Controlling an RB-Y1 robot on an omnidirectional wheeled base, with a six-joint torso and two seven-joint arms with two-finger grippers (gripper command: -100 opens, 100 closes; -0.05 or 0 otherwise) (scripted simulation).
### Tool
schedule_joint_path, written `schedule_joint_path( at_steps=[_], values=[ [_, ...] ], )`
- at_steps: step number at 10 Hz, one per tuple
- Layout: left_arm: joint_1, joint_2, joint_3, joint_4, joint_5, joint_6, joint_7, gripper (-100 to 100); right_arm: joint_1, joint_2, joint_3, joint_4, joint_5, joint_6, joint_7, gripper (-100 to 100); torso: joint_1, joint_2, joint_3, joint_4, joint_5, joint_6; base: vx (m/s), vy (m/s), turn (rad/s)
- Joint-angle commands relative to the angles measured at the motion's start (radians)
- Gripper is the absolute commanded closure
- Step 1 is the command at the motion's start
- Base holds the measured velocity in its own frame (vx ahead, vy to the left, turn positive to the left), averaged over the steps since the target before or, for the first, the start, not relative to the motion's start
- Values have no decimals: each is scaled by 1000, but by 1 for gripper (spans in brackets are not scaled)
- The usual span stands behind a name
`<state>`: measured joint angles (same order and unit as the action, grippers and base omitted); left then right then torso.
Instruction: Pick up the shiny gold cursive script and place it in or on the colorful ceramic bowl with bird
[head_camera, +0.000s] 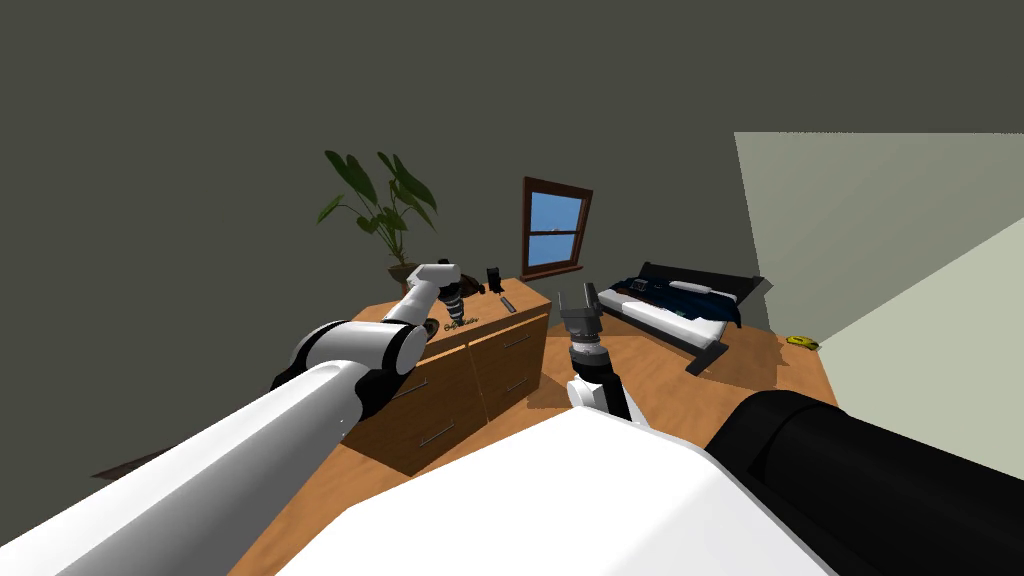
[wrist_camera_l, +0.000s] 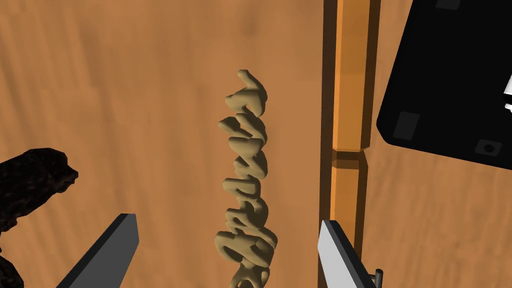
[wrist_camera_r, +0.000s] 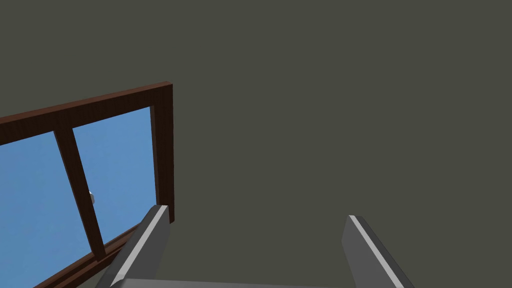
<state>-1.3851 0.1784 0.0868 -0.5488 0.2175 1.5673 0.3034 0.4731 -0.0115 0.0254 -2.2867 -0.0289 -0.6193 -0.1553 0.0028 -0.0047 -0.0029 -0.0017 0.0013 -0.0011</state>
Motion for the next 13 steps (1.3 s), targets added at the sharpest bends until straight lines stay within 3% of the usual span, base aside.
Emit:
schedule_joint_path(
  at_steps=[1,7,10,11,12,13],
  values=[
    [-20,2,1,37,3,12,3,-100,0,0,0,0,0,0,0,0,0,0,0,0,0,0,43,37,-20],
    [-73,1,3,135,15,82,25,-100,0,0,0,0,0,0,0,0,0,1,1,0,0,0,33,38,-30],
    [-72,1,3,132,16,91,27,-100,0,0,0,0,0,0,0,0,-2,3,1,1,-1,0,21,18,-7],
    [-74,1,3,135,16,91,27,0,0,0,0,0,0,0,0,0,-3,3,2,1,-1,0,0,0,0],
    [-49,-3,1,140,12,60,22,-100,0,0,0,0,0,0,0,0,-4,4,2,1,-1,0,5,-7,-7],
    [-49,-3,1,154,12,60,22,-100,0,0,0,0,0,0,0,0,-4,4,2,1,-1,0,4,-10,-4]
  ],
)
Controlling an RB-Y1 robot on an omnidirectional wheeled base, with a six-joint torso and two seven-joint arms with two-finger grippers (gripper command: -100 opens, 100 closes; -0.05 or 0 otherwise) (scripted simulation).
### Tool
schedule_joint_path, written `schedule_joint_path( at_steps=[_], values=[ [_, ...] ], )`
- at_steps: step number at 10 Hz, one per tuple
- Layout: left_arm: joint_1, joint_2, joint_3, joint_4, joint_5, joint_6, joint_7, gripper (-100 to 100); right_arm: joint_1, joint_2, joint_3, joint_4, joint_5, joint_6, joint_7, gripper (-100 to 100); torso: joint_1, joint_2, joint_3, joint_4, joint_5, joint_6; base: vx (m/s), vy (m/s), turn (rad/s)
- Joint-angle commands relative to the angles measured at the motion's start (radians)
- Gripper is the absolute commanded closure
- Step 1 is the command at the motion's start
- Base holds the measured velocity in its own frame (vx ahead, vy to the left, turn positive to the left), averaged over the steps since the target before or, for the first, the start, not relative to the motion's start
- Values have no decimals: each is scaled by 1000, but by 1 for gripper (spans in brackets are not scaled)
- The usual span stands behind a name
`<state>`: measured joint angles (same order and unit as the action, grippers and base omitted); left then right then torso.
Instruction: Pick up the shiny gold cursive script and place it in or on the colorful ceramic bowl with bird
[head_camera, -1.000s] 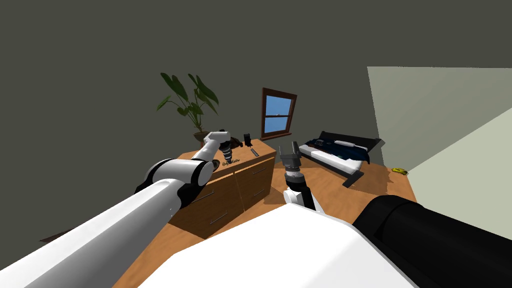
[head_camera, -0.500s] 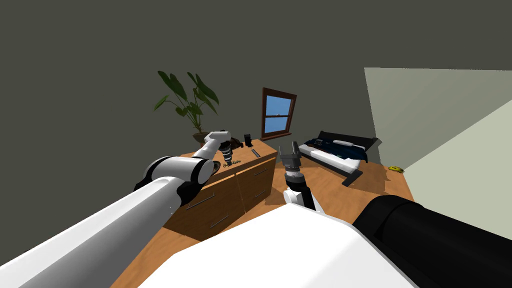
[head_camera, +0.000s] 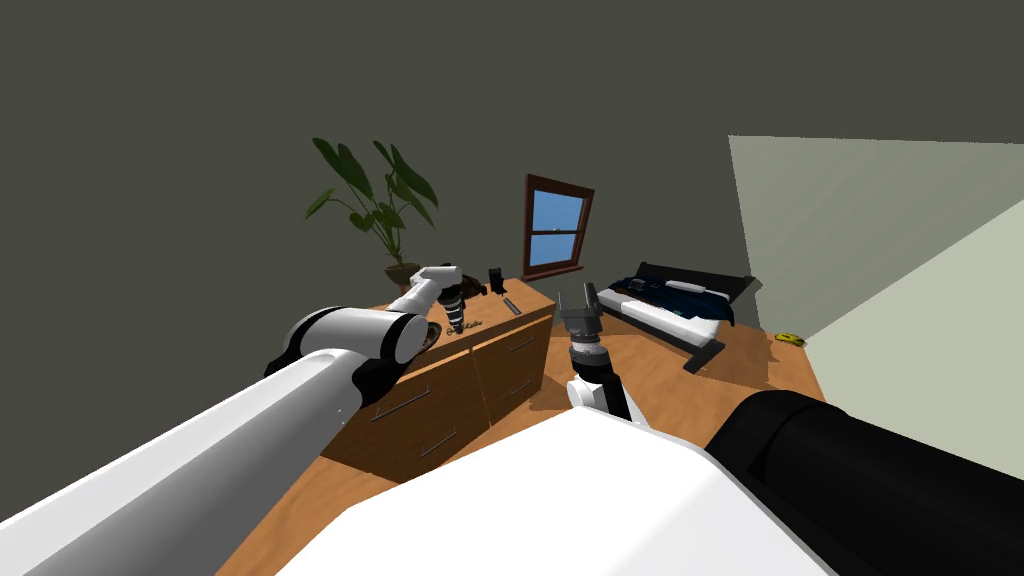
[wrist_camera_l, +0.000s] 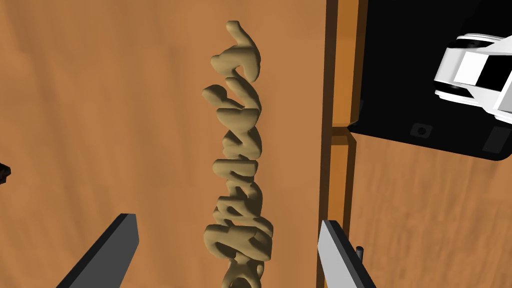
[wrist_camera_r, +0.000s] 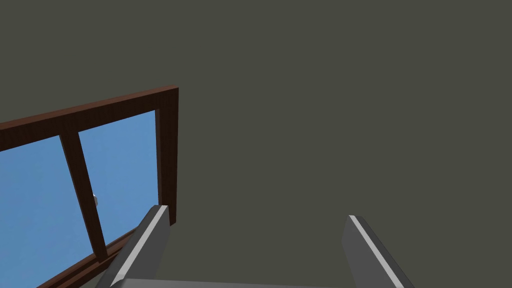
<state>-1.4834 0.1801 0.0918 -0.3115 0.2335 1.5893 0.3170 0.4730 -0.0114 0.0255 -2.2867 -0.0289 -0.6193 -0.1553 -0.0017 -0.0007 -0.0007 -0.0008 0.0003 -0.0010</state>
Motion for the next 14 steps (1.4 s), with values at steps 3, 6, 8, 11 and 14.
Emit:
schedule_joint_path(
  at_steps=[3,6,8,11,14],
  values=[
    [67,-9,-5,-100,-6,44,12,-100,0,0,0,0,0,0,0,0,0,0,0,0,0,0,1,-4,-1],
    [65,-8,-5,-96,-6,37,10,100,0,0,0,0,0,0,0,0,1,1,0,0,0,0,0,0,0],
    [65,-8,-5,-96,-6,37,11,100,0,0,0,0,0,0,0,0,1,1,0,0,0,0,0,0,0],
    [37,-3,-3,-77,-2,53,11,100,0,0,0,0,0,0,0,0,1,1,1,1,0,0,-3,6,1],
    [29,-2,-3,-85,-1,53,10,100,0,0,0,0,0,0,0,0,1,1,1,1,0,0,-2,4,2]
  ],
)
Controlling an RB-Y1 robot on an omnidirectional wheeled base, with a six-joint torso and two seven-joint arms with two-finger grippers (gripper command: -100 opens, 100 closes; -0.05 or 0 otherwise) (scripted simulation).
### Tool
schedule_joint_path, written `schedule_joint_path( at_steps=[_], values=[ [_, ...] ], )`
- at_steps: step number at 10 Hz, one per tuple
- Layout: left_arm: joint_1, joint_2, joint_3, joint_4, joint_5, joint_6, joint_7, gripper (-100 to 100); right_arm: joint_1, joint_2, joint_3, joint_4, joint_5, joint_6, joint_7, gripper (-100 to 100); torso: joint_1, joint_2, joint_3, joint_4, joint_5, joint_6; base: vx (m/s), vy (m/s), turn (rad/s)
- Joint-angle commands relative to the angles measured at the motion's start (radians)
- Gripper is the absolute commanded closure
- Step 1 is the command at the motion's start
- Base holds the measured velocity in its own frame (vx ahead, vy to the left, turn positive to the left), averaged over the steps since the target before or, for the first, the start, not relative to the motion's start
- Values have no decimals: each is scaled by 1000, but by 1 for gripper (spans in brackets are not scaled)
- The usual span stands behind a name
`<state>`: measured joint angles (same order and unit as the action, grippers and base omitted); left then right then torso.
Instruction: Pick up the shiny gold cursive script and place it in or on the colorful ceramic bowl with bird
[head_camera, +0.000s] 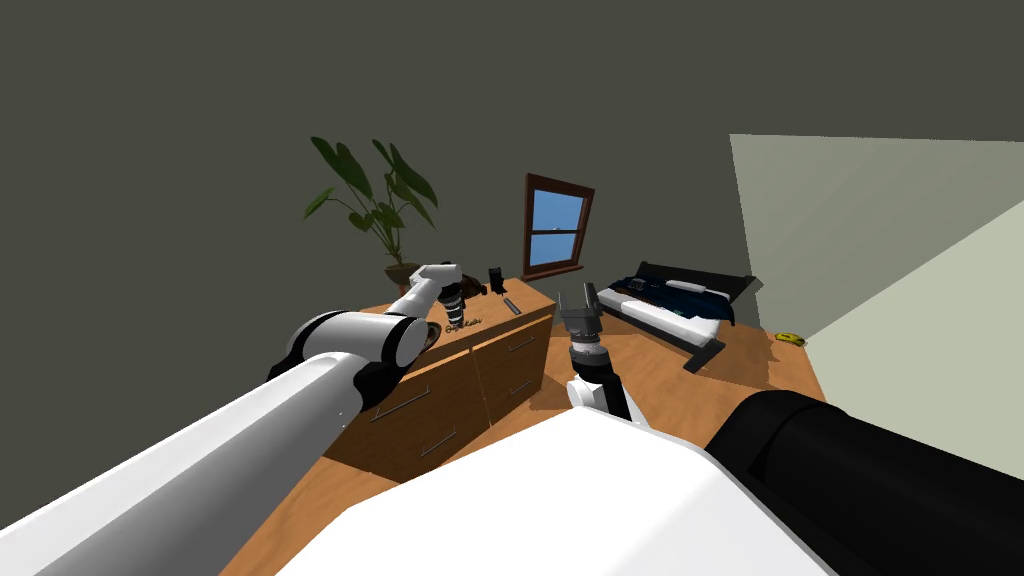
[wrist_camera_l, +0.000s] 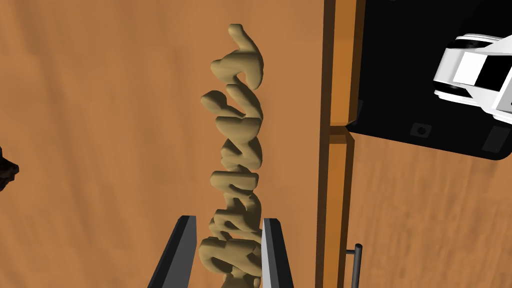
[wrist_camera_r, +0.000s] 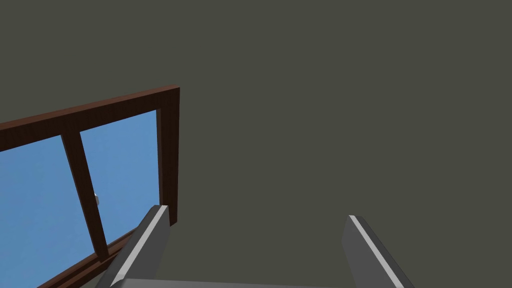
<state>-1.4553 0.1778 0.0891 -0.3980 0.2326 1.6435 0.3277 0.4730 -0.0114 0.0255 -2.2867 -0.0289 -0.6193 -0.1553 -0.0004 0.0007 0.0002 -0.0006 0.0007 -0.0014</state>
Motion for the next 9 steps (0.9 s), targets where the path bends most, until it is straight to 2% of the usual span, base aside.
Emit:
schedule_joint_path(
  at_steps=[1,2,5,9],
  values=[
    [0,0,0,0,0,0,0,0,0,0,0,0,0,0,0,0,0,0,0,0,0,0,0,0,0],
    [-24,7,1,-5,6,29,-2,100,0,0,0,0,0,0,0,0,0,0,0,0,0,0,-5,79,43],
    [-48,14,3,-9,12,58,-3,100,0,0,0,0,0,0,0,0,10,2,1,1,2,-2,-12,122,16],
    [-106,31,6,-20,24,134,-4,100,0,0,0,0,0,0,0,0,12,3,2,1,3,-3,-15,124,35]
  ],
)
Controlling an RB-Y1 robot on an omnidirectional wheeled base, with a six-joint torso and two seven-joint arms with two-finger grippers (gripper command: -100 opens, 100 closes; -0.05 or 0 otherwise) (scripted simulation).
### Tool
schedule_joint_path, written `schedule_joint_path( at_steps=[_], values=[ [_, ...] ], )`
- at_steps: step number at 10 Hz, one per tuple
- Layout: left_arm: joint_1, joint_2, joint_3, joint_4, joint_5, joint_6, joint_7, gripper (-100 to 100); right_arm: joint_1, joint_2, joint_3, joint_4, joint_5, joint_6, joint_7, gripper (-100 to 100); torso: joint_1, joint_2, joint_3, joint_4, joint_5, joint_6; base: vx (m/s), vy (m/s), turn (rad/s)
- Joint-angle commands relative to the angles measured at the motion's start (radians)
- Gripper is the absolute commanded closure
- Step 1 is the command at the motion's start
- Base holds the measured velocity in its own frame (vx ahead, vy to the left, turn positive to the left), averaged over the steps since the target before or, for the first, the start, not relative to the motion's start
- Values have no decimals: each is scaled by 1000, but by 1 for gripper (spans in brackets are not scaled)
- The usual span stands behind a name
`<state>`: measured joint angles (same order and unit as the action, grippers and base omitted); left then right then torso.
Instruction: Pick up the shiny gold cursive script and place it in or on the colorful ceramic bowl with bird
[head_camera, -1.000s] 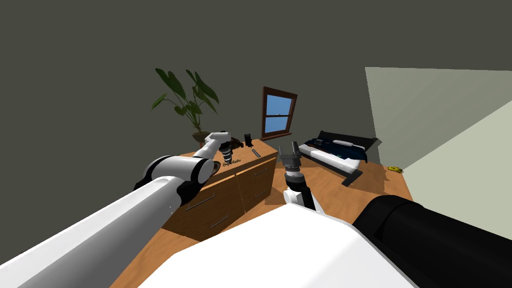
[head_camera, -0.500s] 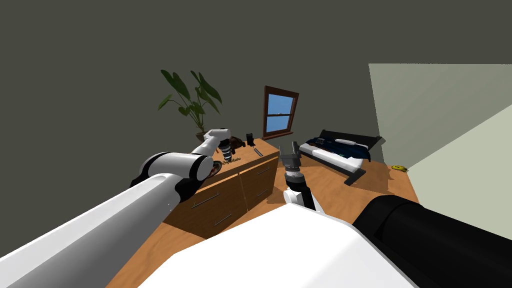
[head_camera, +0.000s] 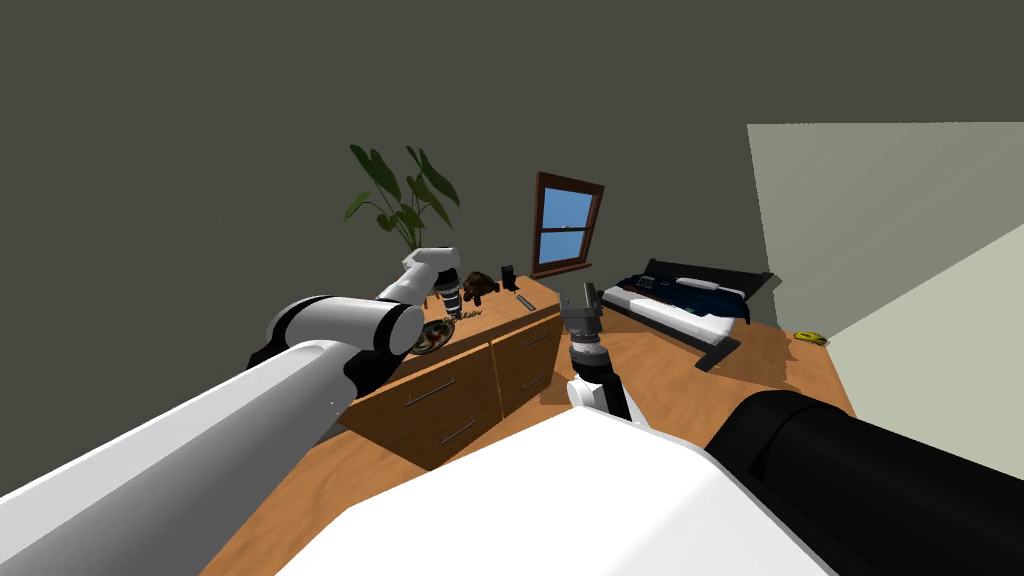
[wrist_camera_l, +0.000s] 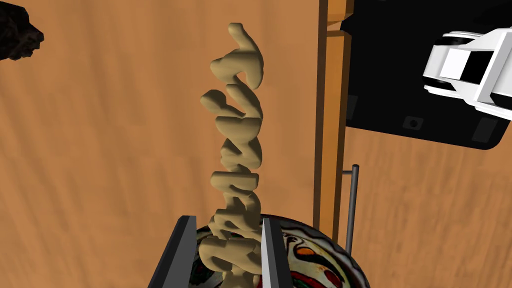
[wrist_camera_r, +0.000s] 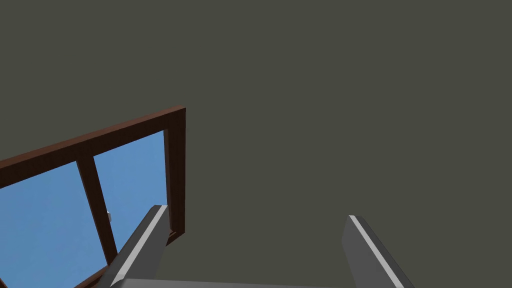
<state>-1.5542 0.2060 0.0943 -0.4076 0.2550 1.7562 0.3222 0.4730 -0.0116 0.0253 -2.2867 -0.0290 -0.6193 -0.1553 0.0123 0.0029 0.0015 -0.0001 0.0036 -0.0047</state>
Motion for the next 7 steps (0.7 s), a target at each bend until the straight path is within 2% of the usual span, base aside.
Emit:
schedule_joint_path(
  at_steps=[1,4,5,6,7],
  values=[
    [-15,5,1,-12,4,29,1,100,0,0,0,0,0,0,0,0,0,0,0,0,0,0,-12,118,24],
    [-75,21,4,-23,17,77,1,100,0,0,0,0,0,0,0,0,0,0,0,1,0,0,-8,140,35],
    [-75,21,4,-23,17,77,1,100,0,0,0,0,0,0,0,0,2,1,1,1,0,0,-3,128,15],
    [-95,26,5,-27,22,120,2,100,0,0,0,0,0,0,0,0,0,0,0,0,0,0,1,99,27],
    [-93,26,5,-59,22,120,2,100,0,0,0,0,0,0,0,0,-2,0,0,0,0,0,-5,63,17]
  ],
)
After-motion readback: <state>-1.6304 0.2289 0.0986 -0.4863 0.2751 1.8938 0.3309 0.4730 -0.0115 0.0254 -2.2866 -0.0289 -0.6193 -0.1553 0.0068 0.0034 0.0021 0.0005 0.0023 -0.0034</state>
